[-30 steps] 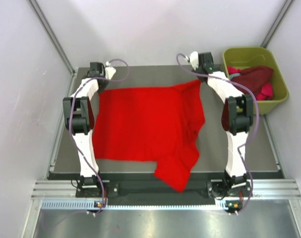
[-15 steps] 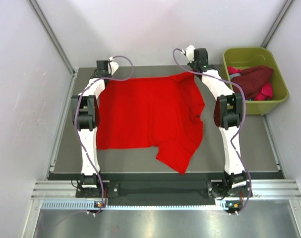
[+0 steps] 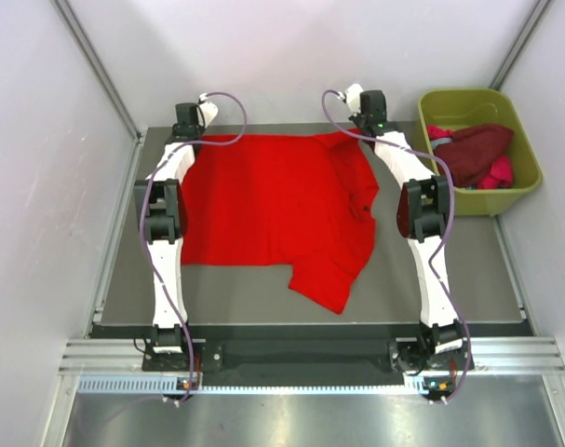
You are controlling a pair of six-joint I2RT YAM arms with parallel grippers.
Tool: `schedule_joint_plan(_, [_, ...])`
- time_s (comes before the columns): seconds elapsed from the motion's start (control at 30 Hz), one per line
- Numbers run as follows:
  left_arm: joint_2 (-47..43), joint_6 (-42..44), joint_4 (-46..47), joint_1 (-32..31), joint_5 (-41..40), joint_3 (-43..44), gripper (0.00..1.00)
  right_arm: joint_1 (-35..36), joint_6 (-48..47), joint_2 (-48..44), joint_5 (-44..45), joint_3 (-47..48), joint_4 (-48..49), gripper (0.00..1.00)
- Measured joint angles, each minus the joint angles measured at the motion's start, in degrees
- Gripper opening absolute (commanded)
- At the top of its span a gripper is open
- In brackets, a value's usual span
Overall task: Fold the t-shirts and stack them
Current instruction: Flatten the tshirt out, then fold the tshirt
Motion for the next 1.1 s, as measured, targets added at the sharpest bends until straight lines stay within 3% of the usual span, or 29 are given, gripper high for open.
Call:
schedule_joint_plan(0.3, [-1.1,0.0,-0.4,0.2,1.3,-1.9,0.00,0.0,1.0,-2.4,-1.2,-1.2,-2.2,0.00])
schedule_joint_plan(0.8, [-23.2,-5.1,-11.5,0.8,10.9,-14.6,0.00,1.2,7.3,-31.7,-10.5,-19.0,-11.5,0.00])
schedule_joint_plan(1.1, [-27.6,-7.8,-15.8,0.9,13.8,-25.0,0.00,2.3,9.7,-32.8,-14.2,-30.2,-16.7,0.00])
